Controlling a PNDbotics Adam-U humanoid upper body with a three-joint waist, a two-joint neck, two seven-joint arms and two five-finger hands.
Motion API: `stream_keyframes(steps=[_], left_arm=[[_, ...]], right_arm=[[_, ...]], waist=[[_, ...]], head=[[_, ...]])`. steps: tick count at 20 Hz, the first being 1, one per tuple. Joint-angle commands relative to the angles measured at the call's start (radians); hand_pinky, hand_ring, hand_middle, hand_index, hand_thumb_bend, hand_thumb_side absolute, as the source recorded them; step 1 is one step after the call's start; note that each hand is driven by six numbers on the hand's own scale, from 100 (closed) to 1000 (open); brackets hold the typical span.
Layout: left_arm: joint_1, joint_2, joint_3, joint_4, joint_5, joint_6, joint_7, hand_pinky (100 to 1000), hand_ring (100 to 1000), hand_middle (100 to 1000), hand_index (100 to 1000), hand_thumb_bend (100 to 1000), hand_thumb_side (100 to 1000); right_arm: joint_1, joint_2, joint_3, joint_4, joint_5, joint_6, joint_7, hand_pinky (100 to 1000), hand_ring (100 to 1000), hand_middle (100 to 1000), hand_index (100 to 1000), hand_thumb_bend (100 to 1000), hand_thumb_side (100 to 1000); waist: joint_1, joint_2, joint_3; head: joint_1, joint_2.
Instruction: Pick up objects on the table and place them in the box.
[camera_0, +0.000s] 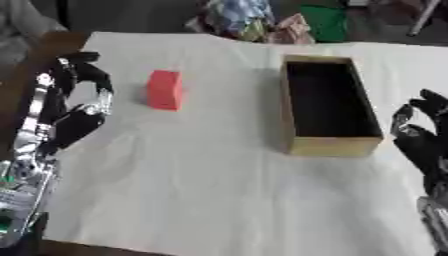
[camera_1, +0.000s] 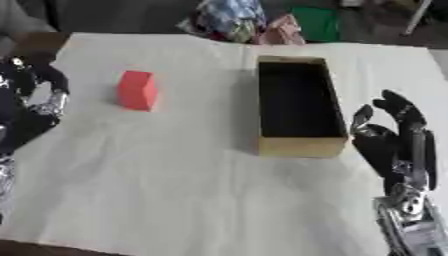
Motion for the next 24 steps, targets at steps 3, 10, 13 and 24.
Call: stream_keyframes(steps=[3,10,13,24], left_arm=[[-0.004,0.028,0.009,-0.016,0.003,-0.001,-0.001,870,614,533,746,132,100],[-0.004,0.029,0.009,-0.015,0.003,-0.001,-0.001,871,614,533,749,136,100],[-0.007,0.037,0.01,-0.013,0.002,0.001,0.001,869,615,533,754,141,100],[-0.067,0.274,-0.007,0.001,-0.116,0.034,-0.099,838,637,567,787,238,119]], right_arm=[[-0.009,-0.025,-0.007,-0.025,-0.002,0.0,-0.004,655,933,694,819,100,100],[-0.009,-0.025,-0.007,-0.025,-0.001,0.0,-0.005,655,933,694,818,100,100],[-0.009,-0.026,-0.007,-0.025,-0.001,0.002,-0.006,655,933,694,818,100,100],[-0.006,-0.031,-0.003,-0.023,-0.001,0.003,-0.003,655,933,694,818,100,100]], waist=[[0.002,-0.017,-0.001],[0.001,-0.017,-0.001],[0.002,-0.017,-0.001],[0.01,-0.024,-0.009]], head=[[0.004,-0.013],[0.005,-0.013],[0.005,-0.012],[0.008,-0.01]])
